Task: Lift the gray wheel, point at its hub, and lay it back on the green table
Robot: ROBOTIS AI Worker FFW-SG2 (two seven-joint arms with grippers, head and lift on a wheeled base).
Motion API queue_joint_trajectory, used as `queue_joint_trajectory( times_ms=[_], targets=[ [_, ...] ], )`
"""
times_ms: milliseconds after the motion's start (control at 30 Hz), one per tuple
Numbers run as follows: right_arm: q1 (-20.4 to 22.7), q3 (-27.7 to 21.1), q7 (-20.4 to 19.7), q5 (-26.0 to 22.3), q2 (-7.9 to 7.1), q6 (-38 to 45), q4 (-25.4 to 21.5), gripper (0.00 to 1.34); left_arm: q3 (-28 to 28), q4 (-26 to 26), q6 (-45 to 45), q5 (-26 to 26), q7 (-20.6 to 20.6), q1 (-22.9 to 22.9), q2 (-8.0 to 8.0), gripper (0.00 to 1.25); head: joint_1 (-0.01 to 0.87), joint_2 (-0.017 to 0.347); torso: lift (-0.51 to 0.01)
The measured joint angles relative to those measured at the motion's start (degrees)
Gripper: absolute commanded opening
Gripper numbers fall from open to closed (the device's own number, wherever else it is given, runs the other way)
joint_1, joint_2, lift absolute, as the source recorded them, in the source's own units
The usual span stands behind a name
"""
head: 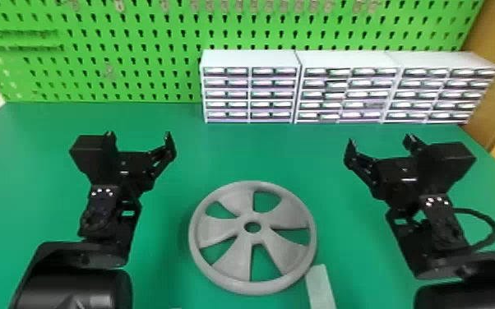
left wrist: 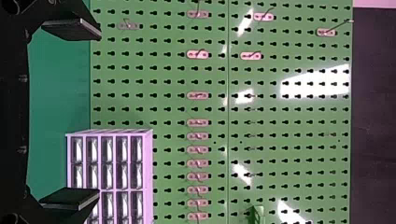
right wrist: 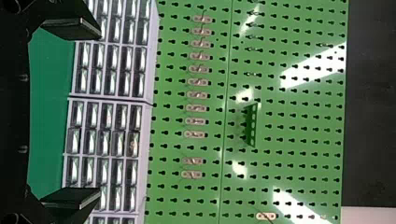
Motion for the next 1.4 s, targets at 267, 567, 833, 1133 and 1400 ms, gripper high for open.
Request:
queue_joint_trajectory(
  times_ms=[267,567,833,1133,1400],
  targets=[
    [0.0,0.0,0.0,-0.1,-0.15,0.0,-0.1,1.22,-0.2,0.0,0.0,0.1,0.0,0.0,0.0,1.15,0.692,0.048,-0.093],
    [-0.1,0.2,0.0,-0.5,-0.41,0.4,-0.4,1.22,-0.1,0.0,0.0,0.1,0.0,0.0,0.0,1.15,0.692,0.048,-0.093],
    [-0.3,0.3,0.0,-1.1,-0.56,1.8,-1.6,1.22,0.0,0.0,0.0,0.1,0.0,0.1,0.0,1.15,0.692,0.048,-0.093],
    [-1.0,0.1,0.0,-0.2,-0.52,9.9,-6.8,1.22,-0.1,0.0,0.0,0.1,0.0,0.0,0.0,1.15,0.692,0.048,-0.093],
    [-3.8,-0.4,0.0,-1.6,-0.27,26.6,-12.3,1.21,-0.1,0.0,0.0,0.0,0.0,-0.1,0.0,1.15,0.692,0.048,-0.093]
  ],
)
